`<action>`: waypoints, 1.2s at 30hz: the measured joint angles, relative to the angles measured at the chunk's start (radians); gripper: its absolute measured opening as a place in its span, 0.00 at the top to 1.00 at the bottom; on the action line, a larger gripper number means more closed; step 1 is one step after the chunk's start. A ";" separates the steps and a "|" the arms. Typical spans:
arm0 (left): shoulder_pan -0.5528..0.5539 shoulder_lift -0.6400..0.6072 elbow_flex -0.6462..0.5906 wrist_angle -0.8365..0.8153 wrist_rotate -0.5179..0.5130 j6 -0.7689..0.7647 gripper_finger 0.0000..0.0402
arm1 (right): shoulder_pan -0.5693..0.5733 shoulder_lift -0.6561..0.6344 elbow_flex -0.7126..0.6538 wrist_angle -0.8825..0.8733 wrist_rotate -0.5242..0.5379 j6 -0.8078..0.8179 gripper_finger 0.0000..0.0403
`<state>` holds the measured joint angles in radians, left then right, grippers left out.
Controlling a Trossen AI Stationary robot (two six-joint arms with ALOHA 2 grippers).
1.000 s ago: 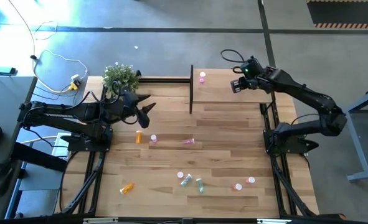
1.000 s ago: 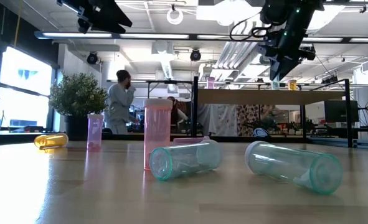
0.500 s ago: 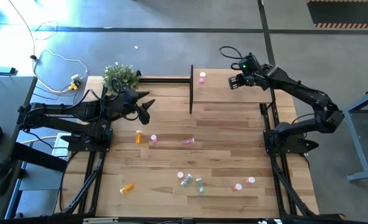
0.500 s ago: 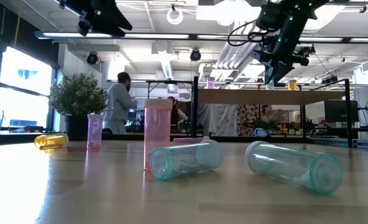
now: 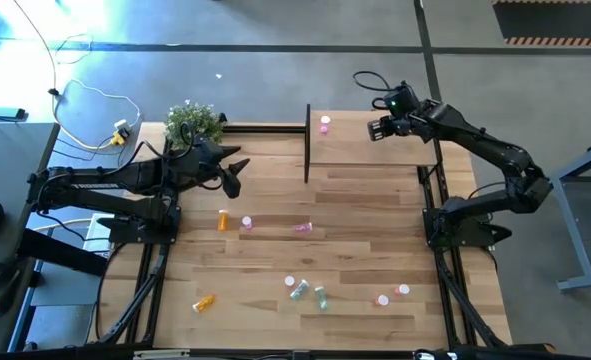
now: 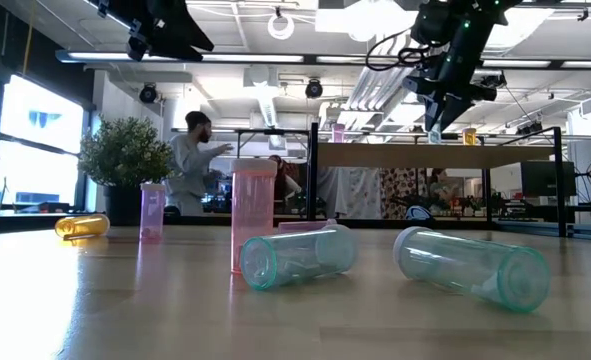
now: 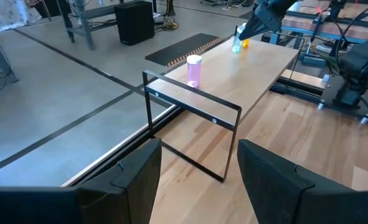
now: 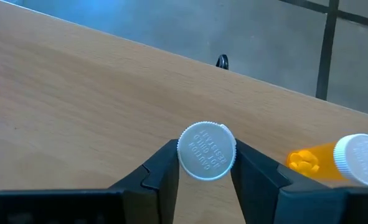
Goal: Pick and place medicine bottles onto shelf by color
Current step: Put the top blue pill bottle on the shelf
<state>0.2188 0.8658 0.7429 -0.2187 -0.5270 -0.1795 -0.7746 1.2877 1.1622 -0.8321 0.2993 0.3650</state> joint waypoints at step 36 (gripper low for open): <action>0.000 0.000 0.000 -0.001 0.032 0.000 0.50 | -0.010 0.031 0.002 0.006 0.053 0.008 0.66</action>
<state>0.2184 0.8658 0.7429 -0.2195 -0.4953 -0.1795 -0.7847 1.3190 1.1640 -0.8265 0.3521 0.3731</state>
